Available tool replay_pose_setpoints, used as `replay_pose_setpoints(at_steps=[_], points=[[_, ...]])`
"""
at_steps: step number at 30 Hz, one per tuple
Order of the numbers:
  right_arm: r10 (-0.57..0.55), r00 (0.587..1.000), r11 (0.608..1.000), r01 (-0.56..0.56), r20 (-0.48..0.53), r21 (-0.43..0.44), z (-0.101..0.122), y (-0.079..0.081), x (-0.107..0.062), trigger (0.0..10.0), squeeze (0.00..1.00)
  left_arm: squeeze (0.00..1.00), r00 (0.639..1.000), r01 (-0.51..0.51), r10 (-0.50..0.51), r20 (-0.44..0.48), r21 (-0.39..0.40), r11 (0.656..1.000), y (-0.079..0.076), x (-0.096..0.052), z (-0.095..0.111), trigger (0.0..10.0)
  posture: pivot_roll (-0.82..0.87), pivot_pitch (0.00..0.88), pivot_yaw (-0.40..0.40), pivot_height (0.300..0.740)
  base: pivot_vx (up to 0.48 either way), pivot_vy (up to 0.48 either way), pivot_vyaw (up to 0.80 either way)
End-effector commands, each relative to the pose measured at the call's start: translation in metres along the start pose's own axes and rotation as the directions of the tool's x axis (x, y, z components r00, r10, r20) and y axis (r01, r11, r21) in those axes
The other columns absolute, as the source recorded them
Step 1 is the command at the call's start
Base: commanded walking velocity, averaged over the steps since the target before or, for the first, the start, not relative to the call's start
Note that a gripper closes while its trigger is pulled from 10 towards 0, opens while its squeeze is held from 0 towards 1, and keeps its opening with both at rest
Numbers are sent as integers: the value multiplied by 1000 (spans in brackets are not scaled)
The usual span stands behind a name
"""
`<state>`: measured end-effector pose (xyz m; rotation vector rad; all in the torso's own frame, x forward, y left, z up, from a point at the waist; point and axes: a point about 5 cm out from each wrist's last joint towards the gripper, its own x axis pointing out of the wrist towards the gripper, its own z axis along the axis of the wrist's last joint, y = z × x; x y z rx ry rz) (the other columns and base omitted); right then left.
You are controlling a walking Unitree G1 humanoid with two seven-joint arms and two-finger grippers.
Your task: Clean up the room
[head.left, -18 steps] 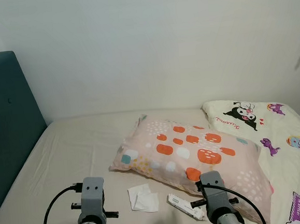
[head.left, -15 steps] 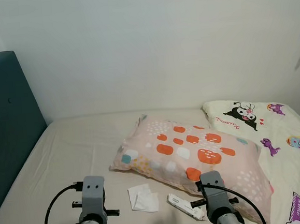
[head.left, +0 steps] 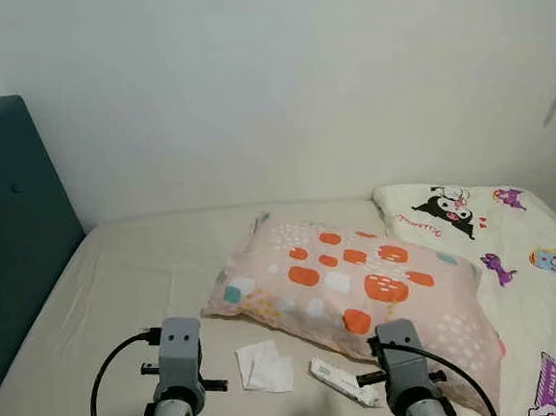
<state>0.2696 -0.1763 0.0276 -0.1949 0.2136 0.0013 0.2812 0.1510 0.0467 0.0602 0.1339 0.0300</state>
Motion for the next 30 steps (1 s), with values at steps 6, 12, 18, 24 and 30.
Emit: replay_pose_setpoints(at_steps=[6, 12, 18, 24, 30], points=[[-7, 1000, 1000, 7, 2, 9, 1, -1, -1, 10000, 0, 0, 1000, 1, -1, -16, 1, 1000, 0, -4, -4, 10000, 3, 73, -40, 695, 0, 0, 0], [-16, 1000, 1000, 16, -2, 17, 0, -2, 0, 10000, 0, 0, 1000, 3, -3, -20, 7, 1000, 1, -4, -4, 10000, 11, 78, -33, 695, 0, 0, 0], [-25, 1000, 999, 26, -9, 34, -1, -2, 0, 10000, 0, 0, 1000, 14, -14, -20, 19, 1000, 2, -4, -2, 10000, 14, 81, -27, 695, 0, 0, 0], [-35, 999, 998, 36, -13, 58, -2, -3, -2, 10000, 0, 0, 1000, 19, -19, -24, 27, 999, 3, -4, -2, 10000, 15, 84, -21, 680, 0, 0, 0], [-36, 999, 998, 37, -15, 56, -2, -3, -1, 10000, 0, 0, 999, 20, -19, -26, 27, 999, 3, -4, -2, 10000, 15, 84, -22, 665, 0, 0, 0]])
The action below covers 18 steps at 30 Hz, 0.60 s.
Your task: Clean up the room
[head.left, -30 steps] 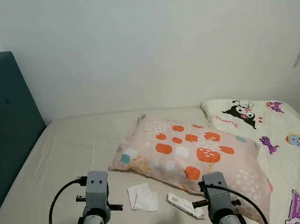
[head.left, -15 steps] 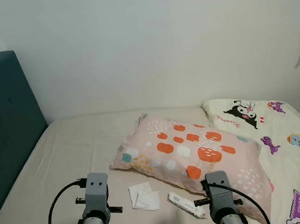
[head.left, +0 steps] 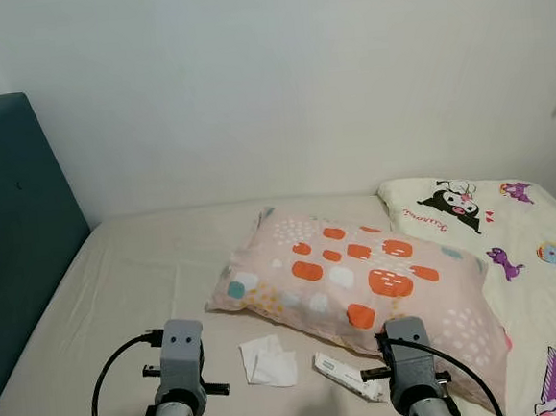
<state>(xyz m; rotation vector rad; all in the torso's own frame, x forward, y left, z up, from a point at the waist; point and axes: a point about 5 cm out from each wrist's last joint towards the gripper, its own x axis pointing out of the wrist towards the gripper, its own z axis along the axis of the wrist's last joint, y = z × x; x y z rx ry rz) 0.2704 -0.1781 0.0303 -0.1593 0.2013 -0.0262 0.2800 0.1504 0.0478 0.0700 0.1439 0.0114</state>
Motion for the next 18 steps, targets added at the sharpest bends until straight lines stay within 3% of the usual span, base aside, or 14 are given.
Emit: replay_pose_setpoints(at_steps=[1, 18], points=[[-12, 1000, 1000, 13, -24, 16, -5, -1, -2, 10000, 0, 0, 1000, 1, -1, -18, 15, 1000, 3, -3, -3, 10000, 13, 84, -25, 660, 0, 0, 0], [-18, 1000, 1000, 19, -25, 14, -4, -3, -1, 10000, 0, 0, 1000, 8, -7, -25, 12, 1000, 2, -3, -3, 10000, 14, 87, -20, 645, 0, 0, 0]])
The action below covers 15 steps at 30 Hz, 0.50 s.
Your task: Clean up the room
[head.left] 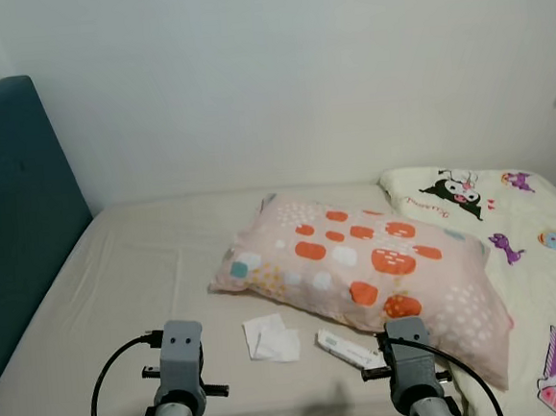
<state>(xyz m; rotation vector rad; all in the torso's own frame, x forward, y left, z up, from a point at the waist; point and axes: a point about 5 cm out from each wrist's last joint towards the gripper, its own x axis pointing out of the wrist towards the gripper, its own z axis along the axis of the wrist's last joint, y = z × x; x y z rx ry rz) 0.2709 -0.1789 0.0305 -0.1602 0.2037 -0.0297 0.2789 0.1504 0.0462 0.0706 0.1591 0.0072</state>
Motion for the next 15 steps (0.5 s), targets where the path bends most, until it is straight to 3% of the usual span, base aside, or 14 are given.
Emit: replay_pose_setpoints(at_steps=[1, 15], points=[[-16, 1000, 1000, 16, -23, 16, -4, -2, -1, 10000, 0, 0, 1000, 4, -4, -10, 12, 1000, 2, -2, -2, 10000, 15, 88, -18, 645, 0, 0, 0], [-24, 999, 999, 25, -30, 33, -6, 1, -3, 10000, 0, 0, 1000, 26, -25, -13, 22, 999, 2, -2, 0, 10000, 28, 94, -6, 645, 0, 0, 0]])
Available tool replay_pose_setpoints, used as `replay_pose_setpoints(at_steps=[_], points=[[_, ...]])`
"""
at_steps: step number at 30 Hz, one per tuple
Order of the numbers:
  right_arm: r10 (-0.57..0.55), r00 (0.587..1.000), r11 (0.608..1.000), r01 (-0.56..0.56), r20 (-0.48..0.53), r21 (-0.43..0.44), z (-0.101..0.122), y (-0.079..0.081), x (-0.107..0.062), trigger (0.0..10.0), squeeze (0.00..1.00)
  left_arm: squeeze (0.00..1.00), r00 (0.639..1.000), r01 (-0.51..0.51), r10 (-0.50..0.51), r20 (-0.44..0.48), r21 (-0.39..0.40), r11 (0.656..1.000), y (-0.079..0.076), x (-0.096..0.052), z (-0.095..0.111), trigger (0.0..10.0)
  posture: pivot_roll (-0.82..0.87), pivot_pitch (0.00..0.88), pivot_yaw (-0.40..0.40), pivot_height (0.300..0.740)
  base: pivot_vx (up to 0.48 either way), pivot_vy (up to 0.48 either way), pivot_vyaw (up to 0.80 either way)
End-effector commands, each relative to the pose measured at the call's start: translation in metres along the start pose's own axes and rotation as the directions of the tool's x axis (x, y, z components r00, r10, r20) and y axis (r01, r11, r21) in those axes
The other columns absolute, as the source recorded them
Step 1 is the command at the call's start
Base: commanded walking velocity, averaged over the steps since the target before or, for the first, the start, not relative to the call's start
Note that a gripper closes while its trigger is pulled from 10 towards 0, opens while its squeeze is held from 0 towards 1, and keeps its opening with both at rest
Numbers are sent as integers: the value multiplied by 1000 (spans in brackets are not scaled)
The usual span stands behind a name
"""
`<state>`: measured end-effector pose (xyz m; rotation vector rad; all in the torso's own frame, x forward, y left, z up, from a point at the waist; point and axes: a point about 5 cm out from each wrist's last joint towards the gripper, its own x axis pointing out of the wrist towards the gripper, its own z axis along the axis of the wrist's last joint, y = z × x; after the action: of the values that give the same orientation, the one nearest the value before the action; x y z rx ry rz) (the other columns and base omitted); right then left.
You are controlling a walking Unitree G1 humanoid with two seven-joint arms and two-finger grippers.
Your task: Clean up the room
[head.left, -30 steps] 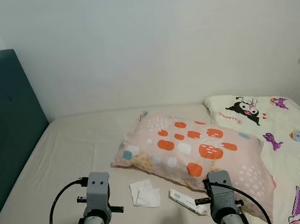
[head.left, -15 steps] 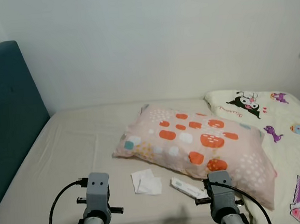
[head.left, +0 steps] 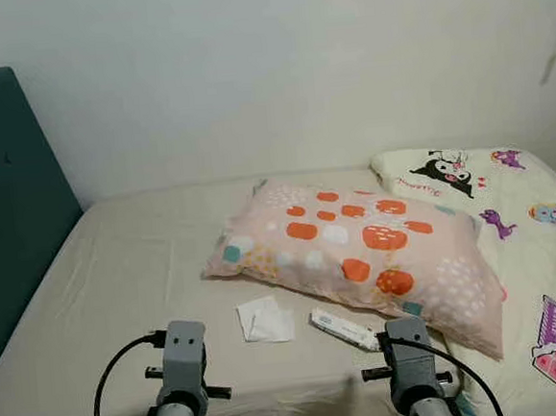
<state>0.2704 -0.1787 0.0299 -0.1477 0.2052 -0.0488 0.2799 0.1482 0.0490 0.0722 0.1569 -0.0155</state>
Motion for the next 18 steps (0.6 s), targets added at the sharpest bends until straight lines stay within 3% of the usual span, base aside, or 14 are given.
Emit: replay_pose_setpoints(at_steps=[1, 11, 18], points=[[-7, 1000, 1000, 8, -26, 20, -5, 1, -2, 10000, 0, 0, 1000, 2, -2, -15, 22, 1000, 4, -2, -2, 10000, 30, 96, -2, 645, 0, 0, 0], [-4, 1000, 999, 4, -9, 36, 6, 1, 9, 10000, 0, 0, 1000, -12, 12, -14, 19, 1000, 13, 8, 6, 10000, 32, 140, 21, 645, 0, 0, 0], [-3, 1000, 999, 3, 0, 35, 11, -1, 13, 10000, 0, 0, 1000, -8, 8, -19, 22, 1000, 15, 8, 6, 10000, 20, 149, 15, 616, 0, 0, 0]])
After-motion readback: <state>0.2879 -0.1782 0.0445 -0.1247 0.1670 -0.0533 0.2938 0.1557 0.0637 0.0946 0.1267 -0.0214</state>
